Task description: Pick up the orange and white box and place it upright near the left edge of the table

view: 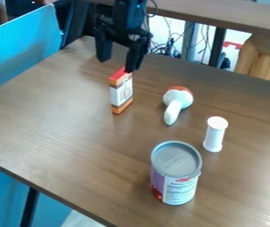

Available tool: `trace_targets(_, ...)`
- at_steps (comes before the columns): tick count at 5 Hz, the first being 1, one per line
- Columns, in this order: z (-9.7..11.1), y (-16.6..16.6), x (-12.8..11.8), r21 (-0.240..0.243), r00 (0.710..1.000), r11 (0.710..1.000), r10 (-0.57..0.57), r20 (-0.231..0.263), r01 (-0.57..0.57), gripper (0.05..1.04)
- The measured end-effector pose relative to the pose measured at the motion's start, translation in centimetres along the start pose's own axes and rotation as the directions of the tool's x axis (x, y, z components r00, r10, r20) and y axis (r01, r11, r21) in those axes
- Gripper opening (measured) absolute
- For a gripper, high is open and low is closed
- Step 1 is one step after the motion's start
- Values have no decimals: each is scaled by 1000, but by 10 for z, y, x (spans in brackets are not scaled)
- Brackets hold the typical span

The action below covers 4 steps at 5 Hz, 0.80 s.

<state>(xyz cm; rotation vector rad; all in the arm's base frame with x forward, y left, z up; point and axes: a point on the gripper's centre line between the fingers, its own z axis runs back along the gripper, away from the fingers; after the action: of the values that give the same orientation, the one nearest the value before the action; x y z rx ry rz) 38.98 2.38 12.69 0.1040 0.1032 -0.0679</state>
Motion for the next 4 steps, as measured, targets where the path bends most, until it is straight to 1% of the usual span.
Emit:
trace_targets(1, -9, 15, 9, 2, 999, 1000, 25, -22, -25, 1001)
trace_targets(2, -15, 14, 17, -10, 999, 1000, 12, -35, -12, 1001)
trace_targets(3, -24, 12, 23, -18, 998, 1000, 14, -59, -15, 1001)
trace_targets(4, -26, 10, 26, -23, 997, 999, 21, -71, -23, 1001)
